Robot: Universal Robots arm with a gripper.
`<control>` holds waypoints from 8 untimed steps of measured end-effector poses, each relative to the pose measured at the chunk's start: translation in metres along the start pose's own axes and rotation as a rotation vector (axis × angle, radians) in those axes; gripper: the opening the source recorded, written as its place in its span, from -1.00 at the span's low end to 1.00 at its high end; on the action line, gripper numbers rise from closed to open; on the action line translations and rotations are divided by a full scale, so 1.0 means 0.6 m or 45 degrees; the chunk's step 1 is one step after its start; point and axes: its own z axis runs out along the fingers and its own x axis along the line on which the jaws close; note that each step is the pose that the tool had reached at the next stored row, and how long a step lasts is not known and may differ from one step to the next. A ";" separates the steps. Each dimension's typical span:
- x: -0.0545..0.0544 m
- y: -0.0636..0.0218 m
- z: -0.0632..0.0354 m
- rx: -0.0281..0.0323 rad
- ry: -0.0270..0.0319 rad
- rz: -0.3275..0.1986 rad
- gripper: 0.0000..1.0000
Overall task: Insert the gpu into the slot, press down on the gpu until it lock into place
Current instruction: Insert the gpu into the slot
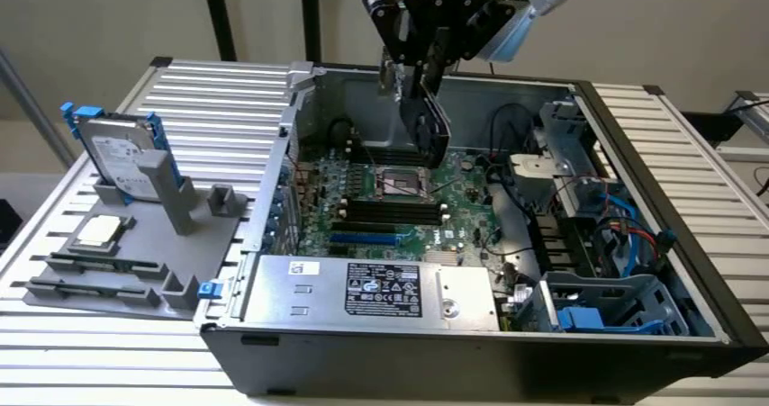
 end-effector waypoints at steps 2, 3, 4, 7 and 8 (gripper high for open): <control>0.000 0.000 0.000 0.0016 0.0040 -0.047 -0.48; 0.000 0.000 0.000 0.0022 0.0059 -0.070 -0.48; 0.000 0.000 0.000 0.0027 0.0078 -0.093 -0.48; 0.000 0.000 0.000 0.0035 0.0120 -0.160 -0.48; 0.000 0.000 0.000 0.0037 0.0131 -0.184 -0.48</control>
